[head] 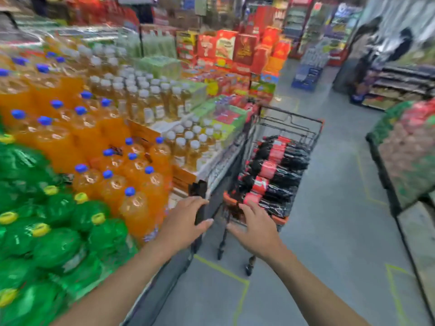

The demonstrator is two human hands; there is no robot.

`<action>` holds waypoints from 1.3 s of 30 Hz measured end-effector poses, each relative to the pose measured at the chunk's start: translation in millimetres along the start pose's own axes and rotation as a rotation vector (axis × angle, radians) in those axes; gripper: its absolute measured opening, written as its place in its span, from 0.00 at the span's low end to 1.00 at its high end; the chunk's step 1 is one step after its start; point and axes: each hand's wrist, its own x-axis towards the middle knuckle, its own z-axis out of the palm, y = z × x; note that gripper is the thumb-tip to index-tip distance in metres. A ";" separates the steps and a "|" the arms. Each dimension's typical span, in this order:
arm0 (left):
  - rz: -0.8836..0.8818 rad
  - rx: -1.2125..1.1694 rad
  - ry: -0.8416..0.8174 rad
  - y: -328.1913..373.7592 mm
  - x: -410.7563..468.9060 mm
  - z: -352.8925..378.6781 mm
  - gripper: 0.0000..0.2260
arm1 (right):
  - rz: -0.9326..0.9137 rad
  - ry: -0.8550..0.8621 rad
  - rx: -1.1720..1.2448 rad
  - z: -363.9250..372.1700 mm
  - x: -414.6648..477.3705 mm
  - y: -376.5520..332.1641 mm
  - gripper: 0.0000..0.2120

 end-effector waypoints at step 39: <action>-0.155 -0.229 -0.269 83.7 447.5 230.4 0.23 | 0.146 -0.133 0.029 -37.5 344.8 333.4 0.36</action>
